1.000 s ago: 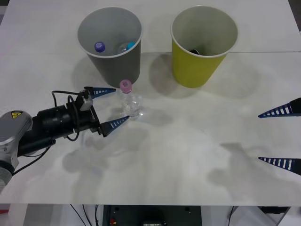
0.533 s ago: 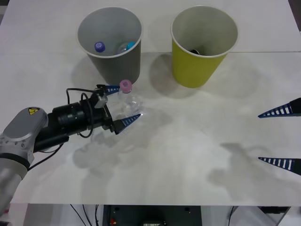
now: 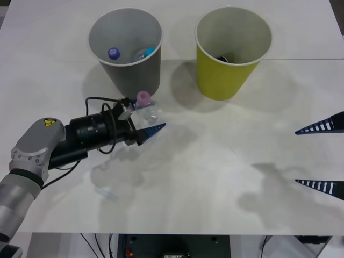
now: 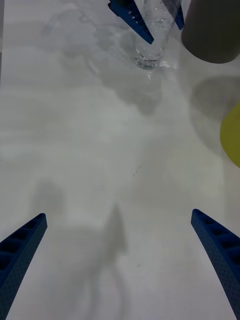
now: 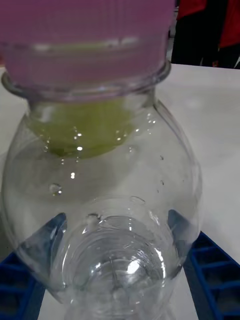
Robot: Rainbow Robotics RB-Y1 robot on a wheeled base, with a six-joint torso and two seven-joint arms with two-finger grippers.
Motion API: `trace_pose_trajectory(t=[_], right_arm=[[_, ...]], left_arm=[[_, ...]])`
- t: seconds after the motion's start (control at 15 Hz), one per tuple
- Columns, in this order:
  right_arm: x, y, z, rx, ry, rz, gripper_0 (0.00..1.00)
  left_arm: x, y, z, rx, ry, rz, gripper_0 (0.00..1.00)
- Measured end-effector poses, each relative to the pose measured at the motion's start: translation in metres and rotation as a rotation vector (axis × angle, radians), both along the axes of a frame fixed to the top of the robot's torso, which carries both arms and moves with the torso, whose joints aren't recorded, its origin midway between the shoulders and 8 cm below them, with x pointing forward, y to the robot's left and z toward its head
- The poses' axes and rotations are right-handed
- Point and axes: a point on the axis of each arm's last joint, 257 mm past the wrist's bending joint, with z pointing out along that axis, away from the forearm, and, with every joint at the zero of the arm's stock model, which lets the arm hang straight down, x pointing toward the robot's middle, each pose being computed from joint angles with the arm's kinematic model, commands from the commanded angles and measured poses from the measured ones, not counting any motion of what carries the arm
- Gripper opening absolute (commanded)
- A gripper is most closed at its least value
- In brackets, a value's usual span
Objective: Put the can into the green bin and the plastic bottle into the gray bin
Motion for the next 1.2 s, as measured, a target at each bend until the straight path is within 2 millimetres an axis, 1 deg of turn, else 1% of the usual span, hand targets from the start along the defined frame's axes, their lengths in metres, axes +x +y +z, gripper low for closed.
trace_pose_trajectory(t=[0.47, 0.67, 0.73, 0.93, 1.07, 1.2], right_arm=[[0.000, 0.000, 0.000, 0.000, 0.000, 0.000, 1.00], [0.000, 0.000, 0.000, 0.000, 0.000, 0.000, 1.00], [0.000, 0.000, 0.000, 0.000, 0.000, 0.000, 1.00], [0.000, 0.000, 0.000, 0.000, 0.000, 0.000, 1.00], [0.000, 0.000, 0.000, 0.000, 0.000, 0.000, 1.00], [0.000, 0.000, 0.000, 0.000, 0.000, 0.000, 1.00]], left_arm=[[0.000, 0.000, 0.004, -0.031, 0.025, 0.004, 0.00], [-0.003, 0.007, 0.010, -0.032, 0.049, 0.006, 0.00], [-0.007, 0.009, 0.013, -0.035, 0.067, 0.007, 0.00], [-0.020, 0.024, 0.022, 0.008, 0.113, 0.061, 0.00], [-0.034, 0.035, 0.030, 0.041, 0.175, 0.100, 0.00], [-0.046, 0.051, 0.043, 0.089, 0.233, 0.141, 0.00]])
